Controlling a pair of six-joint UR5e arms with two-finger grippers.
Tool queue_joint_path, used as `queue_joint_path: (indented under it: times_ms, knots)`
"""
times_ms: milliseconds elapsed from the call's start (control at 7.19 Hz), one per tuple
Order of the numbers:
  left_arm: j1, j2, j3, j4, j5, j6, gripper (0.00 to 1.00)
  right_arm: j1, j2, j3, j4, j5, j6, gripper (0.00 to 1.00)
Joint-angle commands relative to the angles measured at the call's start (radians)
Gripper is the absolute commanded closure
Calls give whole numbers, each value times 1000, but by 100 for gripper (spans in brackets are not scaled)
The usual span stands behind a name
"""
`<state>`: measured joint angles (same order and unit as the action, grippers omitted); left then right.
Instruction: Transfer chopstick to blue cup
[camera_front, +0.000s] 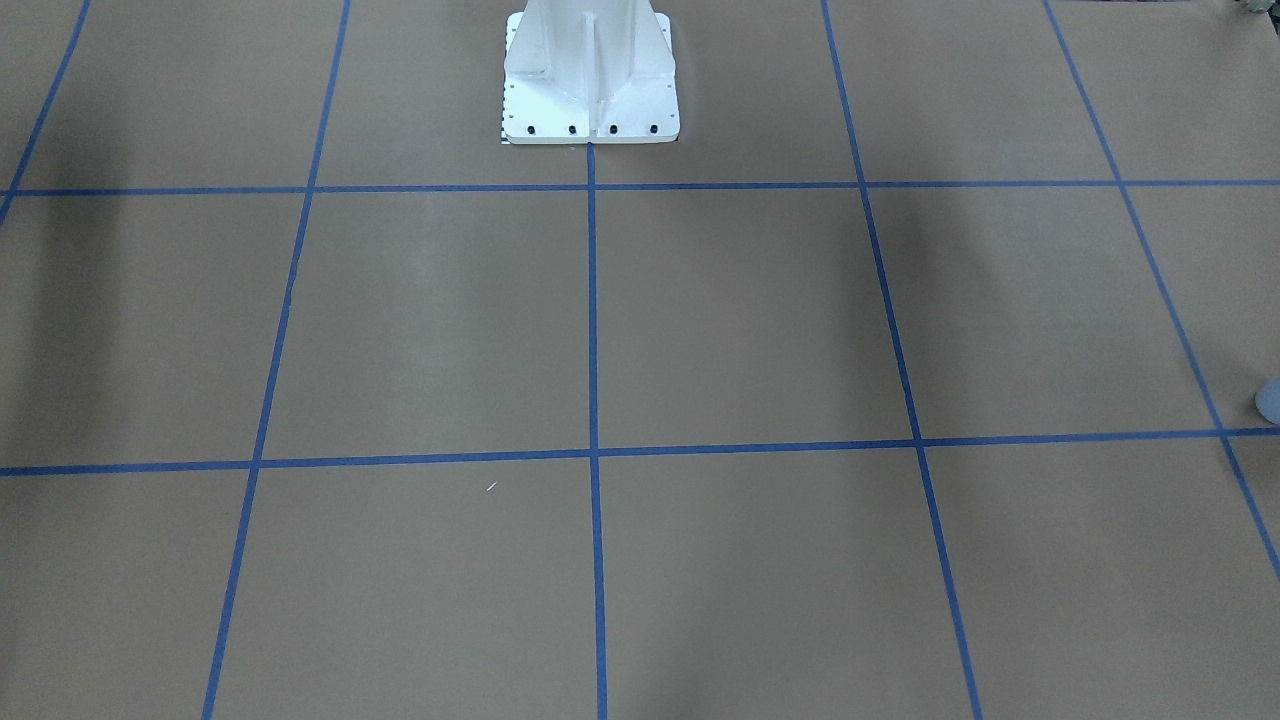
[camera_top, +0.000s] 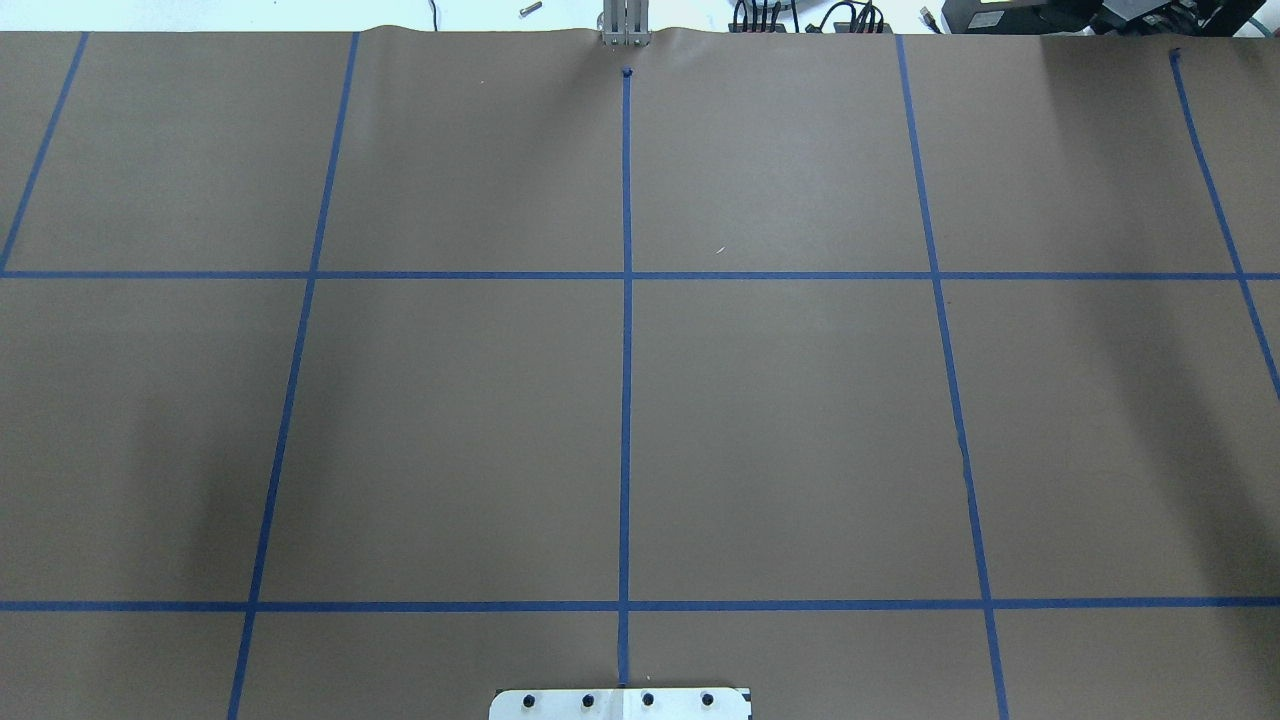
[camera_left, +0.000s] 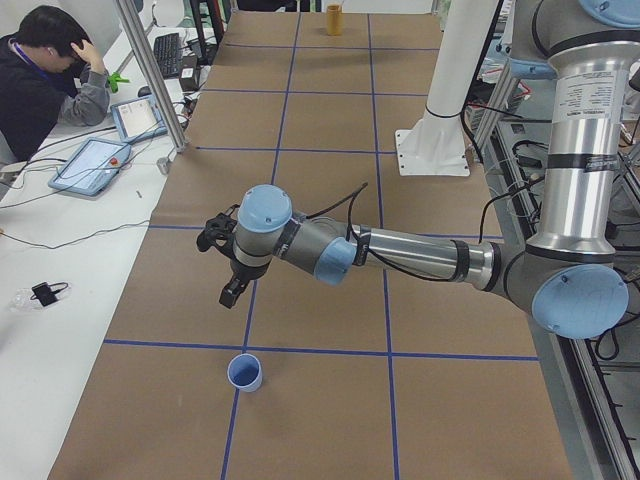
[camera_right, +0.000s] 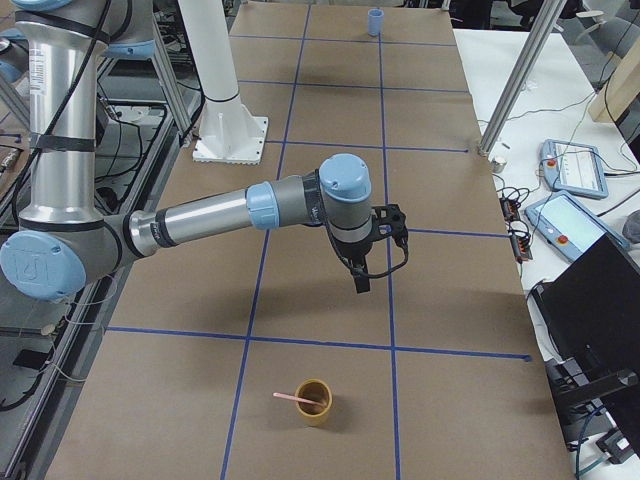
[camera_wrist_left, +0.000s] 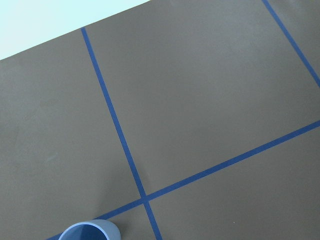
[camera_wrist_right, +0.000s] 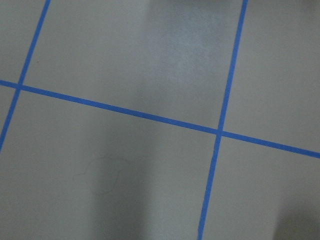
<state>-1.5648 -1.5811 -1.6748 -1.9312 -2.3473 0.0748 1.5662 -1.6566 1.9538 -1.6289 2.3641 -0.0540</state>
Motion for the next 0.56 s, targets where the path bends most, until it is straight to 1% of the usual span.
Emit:
queue_joint_path:
  times_ms: [0, 139, 278, 417]
  knots:
    - [0, -31, 123, -35, 36, -1, 1, -113, 21, -1, 154, 8, 206, 0]
    - [0, -43, 185, -43, 37, 3, 2, -151, 20, -16, 232, -11, 291, 0]
    - [0, -56, 301, -146, 39, 2, 2, -172, 20, -19, 237, -34, 295, 0]
    - [2, -88, 431, -257, 40, -3, 2, -173, 20, -19, 239, -37, 295, 0]
